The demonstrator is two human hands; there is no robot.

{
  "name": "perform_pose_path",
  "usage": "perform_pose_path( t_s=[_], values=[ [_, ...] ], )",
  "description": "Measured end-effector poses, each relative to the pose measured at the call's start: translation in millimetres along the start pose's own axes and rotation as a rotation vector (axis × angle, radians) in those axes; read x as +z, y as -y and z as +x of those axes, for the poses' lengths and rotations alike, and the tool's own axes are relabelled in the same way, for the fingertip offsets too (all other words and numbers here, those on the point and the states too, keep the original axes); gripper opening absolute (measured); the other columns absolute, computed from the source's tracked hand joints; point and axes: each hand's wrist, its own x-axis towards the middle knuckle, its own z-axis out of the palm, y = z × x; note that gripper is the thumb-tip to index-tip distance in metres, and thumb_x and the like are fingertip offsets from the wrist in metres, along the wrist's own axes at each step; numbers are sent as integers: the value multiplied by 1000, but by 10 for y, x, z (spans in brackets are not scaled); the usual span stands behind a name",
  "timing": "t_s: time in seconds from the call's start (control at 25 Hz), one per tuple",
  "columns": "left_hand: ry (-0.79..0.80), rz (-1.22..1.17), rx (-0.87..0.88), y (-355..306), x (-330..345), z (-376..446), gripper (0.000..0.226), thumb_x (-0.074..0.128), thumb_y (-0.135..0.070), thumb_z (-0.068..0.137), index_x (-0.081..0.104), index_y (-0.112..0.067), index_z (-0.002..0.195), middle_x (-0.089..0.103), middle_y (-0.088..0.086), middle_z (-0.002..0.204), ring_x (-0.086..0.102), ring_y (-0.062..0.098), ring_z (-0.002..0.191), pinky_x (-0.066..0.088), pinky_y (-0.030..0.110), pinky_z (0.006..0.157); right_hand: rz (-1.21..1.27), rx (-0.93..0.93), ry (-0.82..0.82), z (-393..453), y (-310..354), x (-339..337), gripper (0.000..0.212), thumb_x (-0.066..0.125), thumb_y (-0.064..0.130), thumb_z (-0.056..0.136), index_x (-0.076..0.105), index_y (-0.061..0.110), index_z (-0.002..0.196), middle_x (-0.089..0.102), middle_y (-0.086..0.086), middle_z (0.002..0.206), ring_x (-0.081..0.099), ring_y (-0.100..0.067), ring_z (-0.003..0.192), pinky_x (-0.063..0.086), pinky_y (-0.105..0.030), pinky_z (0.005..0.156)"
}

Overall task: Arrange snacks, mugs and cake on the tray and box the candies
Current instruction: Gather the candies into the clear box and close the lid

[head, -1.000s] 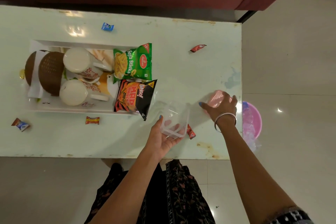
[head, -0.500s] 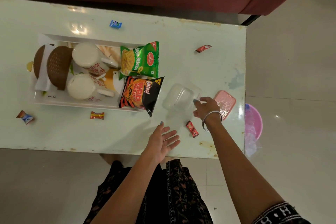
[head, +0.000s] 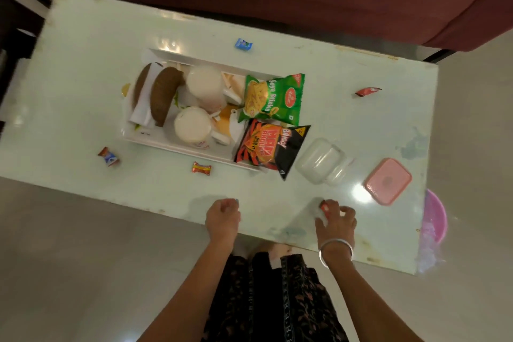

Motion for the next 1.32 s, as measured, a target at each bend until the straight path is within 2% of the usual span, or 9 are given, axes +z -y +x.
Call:
perform_pose_path(
  t_s=[0.16,0.32,0.4,0.52,0.64,0.76,0.88,1.04,1.32],
  values=[
    [-215,219,495,-195,-404,315,28,61,-16,86,58,-2,110,62,14,109,59,28,97,50,42,89,-243,-258,162,-224,248,336,31,43,11,91,48,22,120,44,-10,118,45,-28,111,51,-38,74],
    [-152,916,899,-285,-583,794,50,51,-8,88,39,-6,137,43,11,142,37,25,132,34,33,107,-356,-411,245,-373,574,615,38,41,4,89,46,17,125,49,-6,122,48,-24,114,47,-34,84],
    [-81,1147,1004,-296,-618,947,54,47,-3,88,33,-6,140,38,12,146,34,26,135,35,35,107,-354,-440,245,-394,713,721,37,41,4,90,48,16,124,52,-5,121,50,-24,112,46,-32,85],
    [-65,1239,1170,-289,-660,1061,41,59,0,79,55,-2,121,58,17,123,57,32,111,52,37,89,-295,-444,220,-411,871,830,29,42,6,92,54,14,118,57,-6,114,55,-25,105,44,-29,80],
    [-28,1148,1098,-329,-800,1139,26,57,-7,85,62,-7,111,60,12,110,56,27,101,50,33,82,-98,-341,157,-444,1021,877,19,52,8,89,64,9,104,65,-10,104,61,-30,93,42,-26,73],
    [-243,833,888,-419,-1171,1253,20,58,-14,86,67,-5,101,61,15,104,54,33,97,48,43,80,47,-213,140,-451,1178,906,15,58,7,86,68,8,96,70,-13,99,64,-32,90,47,-30,77],
    [-446,644,720,-511,-1640,1478,20,64,-17,83,66,-2,96,51,19,129,46,37,117,39,43,97,76,-187,167,-461,1331,952,15,59,6,85,69,8,96,71,-13,98,64,-32,92,51,-34,81],
    [-359,618,631,-673,-1926,1777,18,66,-9,81,67,1,96,21,24,151,26,35,137,25,40,110,100,-158,146,-494,1441,993,14,58,5,85,67,9,96,70,-12,99,64,-31,91,49,-30,79],
    [-235,630,662,-808,-1976,1859,18,75,-7,73,71,4,87,63,25,105,62,38,96,44,30,87,30,-164,210,-506,1468,926,16,56,10,86,63,13,100,68,-5,102,63,-24,92,49,-28,79]
  ],
)
